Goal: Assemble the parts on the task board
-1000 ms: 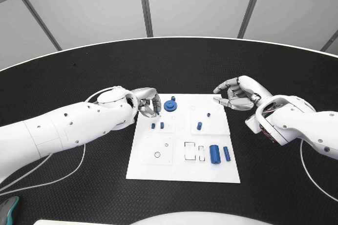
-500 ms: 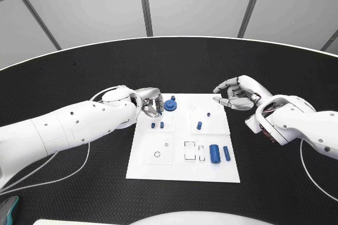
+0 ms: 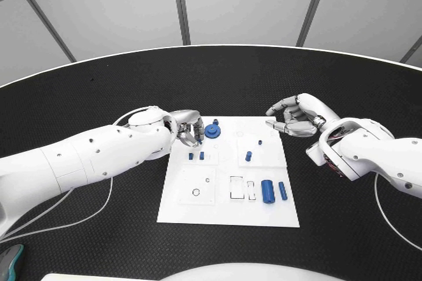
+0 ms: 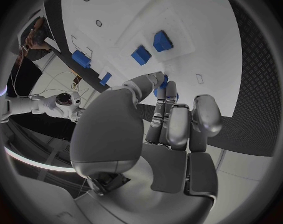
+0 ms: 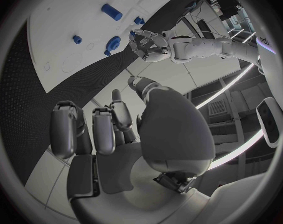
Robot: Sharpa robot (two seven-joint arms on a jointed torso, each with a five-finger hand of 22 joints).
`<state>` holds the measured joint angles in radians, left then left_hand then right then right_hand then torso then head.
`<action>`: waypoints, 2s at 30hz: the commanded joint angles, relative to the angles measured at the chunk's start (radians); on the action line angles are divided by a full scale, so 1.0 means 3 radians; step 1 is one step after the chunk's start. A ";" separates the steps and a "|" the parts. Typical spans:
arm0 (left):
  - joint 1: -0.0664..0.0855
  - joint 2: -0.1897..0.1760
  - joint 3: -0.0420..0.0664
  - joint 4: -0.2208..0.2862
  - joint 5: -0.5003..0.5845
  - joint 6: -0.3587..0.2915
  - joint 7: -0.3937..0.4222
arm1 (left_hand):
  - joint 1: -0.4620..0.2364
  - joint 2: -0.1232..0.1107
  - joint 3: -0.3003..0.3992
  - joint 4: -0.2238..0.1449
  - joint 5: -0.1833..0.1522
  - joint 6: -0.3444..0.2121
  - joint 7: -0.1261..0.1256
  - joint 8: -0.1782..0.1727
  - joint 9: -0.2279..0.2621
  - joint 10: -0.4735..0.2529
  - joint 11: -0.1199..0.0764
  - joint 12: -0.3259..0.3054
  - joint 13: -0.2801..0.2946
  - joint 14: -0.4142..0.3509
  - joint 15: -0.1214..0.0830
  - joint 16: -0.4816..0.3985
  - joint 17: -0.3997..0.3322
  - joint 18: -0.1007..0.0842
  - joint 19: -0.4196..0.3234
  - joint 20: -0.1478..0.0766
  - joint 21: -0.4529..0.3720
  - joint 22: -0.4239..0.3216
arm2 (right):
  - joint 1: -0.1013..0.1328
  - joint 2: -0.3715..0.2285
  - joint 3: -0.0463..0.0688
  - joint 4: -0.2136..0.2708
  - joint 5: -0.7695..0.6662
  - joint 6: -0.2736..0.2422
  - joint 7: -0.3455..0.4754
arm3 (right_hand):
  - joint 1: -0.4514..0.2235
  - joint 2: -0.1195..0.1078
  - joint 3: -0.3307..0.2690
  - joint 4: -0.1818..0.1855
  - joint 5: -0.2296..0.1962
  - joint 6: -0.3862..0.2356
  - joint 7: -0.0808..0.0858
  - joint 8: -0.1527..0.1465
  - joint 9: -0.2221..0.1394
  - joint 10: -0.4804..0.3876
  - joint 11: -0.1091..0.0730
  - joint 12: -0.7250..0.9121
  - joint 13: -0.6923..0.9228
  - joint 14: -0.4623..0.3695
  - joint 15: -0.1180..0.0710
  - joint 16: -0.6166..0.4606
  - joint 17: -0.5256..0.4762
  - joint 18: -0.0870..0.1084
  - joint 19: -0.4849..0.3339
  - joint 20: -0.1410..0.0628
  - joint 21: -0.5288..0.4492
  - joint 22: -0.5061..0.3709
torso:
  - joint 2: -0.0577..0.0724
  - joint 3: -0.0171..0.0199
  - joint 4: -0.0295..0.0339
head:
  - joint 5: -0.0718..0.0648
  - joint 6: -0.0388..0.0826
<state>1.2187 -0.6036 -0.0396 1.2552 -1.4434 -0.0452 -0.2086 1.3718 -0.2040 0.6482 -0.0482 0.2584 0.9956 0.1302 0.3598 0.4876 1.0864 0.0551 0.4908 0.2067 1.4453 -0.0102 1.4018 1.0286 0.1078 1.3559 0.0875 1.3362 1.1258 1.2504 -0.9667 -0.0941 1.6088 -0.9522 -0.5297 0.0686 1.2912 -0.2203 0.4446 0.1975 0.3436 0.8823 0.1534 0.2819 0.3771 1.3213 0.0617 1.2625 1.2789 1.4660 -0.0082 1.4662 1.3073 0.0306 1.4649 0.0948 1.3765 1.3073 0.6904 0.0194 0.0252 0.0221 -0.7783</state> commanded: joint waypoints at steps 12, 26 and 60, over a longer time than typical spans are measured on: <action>0.0000 0.0007 0.0000 -0.0010 -0.0032 -0.0007 -0.0014 | -0.0007 0.0038 0.0007 -0.0027 0.0023 0.0023 0.0005 -0.0023 0.0003 0.0025 0.0008 -0.0020 0.0004 -0.0010 -0.0021 -0.0028 -0.0026 -0.0043 0.0011 -0.0006 0.0012 -0.0008 | 0.0000 -0.0002 0.0000 0.0005 0.0000 -0.0001 0.0000 | 0.0030 -0.0011 0.0012 -0.0001 0.0009 0.0002 -0.0012 0.0019 0.0005 0.0033 0.0000 0.0018 0.0005 0.0198 -0.0024 -0.0021 0.0290 0.0058 0.0090 -0.0028 -0.0011 0.0406 | 0.0000 -0.0002 0.0000 | 0.0000 -0.0007; -0.0001 0.0026 -0.0001 -0.0031 -0.0035 0.0052 -0.0025 | -0.0005 0.0040 0.0008 -0.0031 0.0023 0.0028 0.0006 -0.0025 0.0003 0.0031 0.0008 -0.0024 0.0004 -0.0017 -0.0021 -0.0038 -0.0057 -0.0044 0.0012 -0.0006 0.0014 -0.0004 | 0.0000 -0.0008 0.0000 0.0012 0.0000 -0.0001 -0.0001 | 0.0030 -0.0011 0.0012 -0.0001 0.0009 0.0002 -0.0012 0.0019 0.0005 0.0033 0.0000 0.0018 0.0005 0.0198 -0.0024 -0.0021 0.0290 0.0058 0.0090 -0.0028 -0.0011 0.0406 | 0.0001 0.0000 0.0000 | -0.0004 -0.0020; -0.0003 0.0076 -0.0002 -0.0094 -0.0033 0.0154 -0.0034 | -0.0011 0.0041 0.0006 -0.0037 0.0021 0.0032 0.0009 -0.0035 0.0000 0.0038 0.0011 -0.0042 0.0005 -0.0026 -0.0020 -0.0050 -0.0093 -0.0039 -0.0003 -0.0007 0.0000 -0.0030 | 0.0000 -0.0008 0.0000 0.0017 0.0000 -0.0001 -0.0003 | 0.0030 -0.0011 0.0012 -0.0001 0.0009 0.0002 -0.0012 0.0019 0.0005 0.0033 0.0000 0.0018 0.0005 0.0198 -0.0024 -0.0021 0.0290 0.0058 0.0090 -0.0028 -0.0011 0.0406 | -0.0003 0.0001 -0.0002 | -0.0012 -0.0031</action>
<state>1.2179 -0.5812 -0.0401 1.2278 -1.4533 0.0006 -0.2184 1.3701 -0.1978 0.6482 -0.0538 0.2624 0.9989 0.1339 0.3555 0.4884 1.0900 0.0593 0.4849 0.2094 1.4416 -0.0139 1.3934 1.0015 0.1086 1.3559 0.0875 1.3362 1.1177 1.2505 -0.9690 -0.0941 1.6139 -0.9522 -0.5300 0.0676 1.2912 -0.2203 0.4446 0.1975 0.3436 0.8823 0.1534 0.2818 0.3774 1.3213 0.0617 1.2625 1.2792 1.4660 -0.0082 1.4662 1.3076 0.0307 1.4649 0.0948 1.3765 1.3073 0.6898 0.0195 0.0247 0.0190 -0.7873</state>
